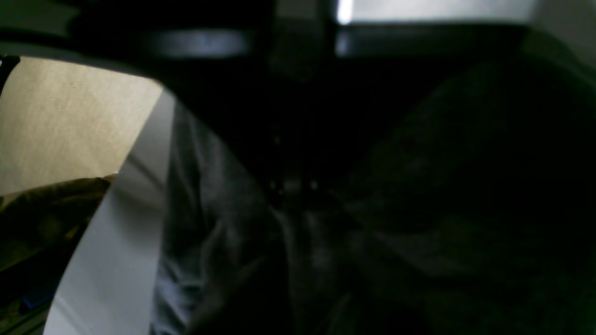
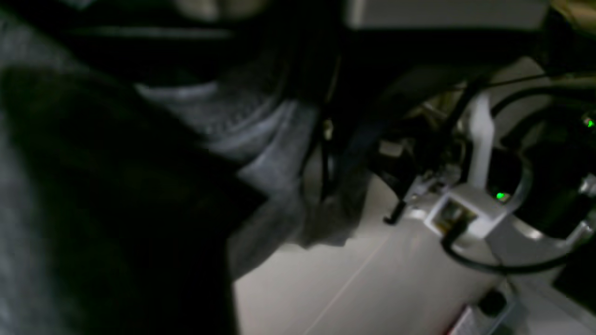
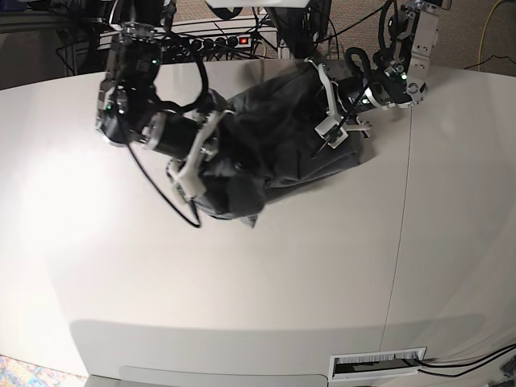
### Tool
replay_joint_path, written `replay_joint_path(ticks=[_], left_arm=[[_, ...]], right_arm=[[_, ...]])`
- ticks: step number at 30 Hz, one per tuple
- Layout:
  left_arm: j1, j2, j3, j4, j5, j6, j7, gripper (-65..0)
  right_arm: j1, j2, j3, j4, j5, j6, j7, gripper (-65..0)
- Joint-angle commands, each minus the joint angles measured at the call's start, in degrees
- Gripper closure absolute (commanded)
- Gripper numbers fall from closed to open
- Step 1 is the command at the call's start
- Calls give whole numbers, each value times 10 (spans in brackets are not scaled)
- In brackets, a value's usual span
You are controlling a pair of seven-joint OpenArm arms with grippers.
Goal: Fold the T-shirt properly
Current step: 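Lift the bundle with both grippers and fold it over onto itself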
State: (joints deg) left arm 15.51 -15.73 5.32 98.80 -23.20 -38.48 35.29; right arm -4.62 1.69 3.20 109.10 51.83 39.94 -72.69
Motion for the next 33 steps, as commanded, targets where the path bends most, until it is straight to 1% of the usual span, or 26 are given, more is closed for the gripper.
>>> replay_joint_path(ticks=[1,2,7,9,12,14,15,16,17,20,24,27,33], left_arm=[[-3,-2,-1,8,-7,-11,-6,0],[-3,-2,-1,8,-7,-15,-6,0],[-3,-2,-1,16,-6,-15,-1,0],[-3,-3,-1,25,-6,-15,10,0],[-3,-13,-1,48,-7,-15,21,0],[-3,-28,-1,69,-6,-13,35,0],[-3,-36,-1,81,-6,-3,43,0],[-3,-46,-1,92,-6,10,50,0],[-3,-56,-1,103,-6,23,55,0],[-2,-85,-1,134,-13,64,62,0],[-3,-117,-2,168,-19,106,63,0],[-3,-133,-2,174,-17,111,63,0],[-3,-140,-3,174,45,111,63,0]], right_arm=[[14,-4,-17,11,0,1,28,0],[18,-11,-36,10,-16,1,33,0],[19,-48,-109,10,-70,1,42,0],[19,-59,-132,10,-118,1,42,0],[19,-61,-162,10,-177,1,42,0],[19,-61,-173,10,-203,1,44,-107],[19,-61,-174,10,-211,1,49,-151],[19,-61,-174,10,-220,1,56,-182],[19,-61,-174,10,-226,1,60,-198],[19,-61,-174,10,-226,1,72,-201],[19,-61,-175,10,-176,1,70,-201],[19,-62,-175,10,-120,1,52,-201],[19,-61,-175,10,-113,1,2,-201]])
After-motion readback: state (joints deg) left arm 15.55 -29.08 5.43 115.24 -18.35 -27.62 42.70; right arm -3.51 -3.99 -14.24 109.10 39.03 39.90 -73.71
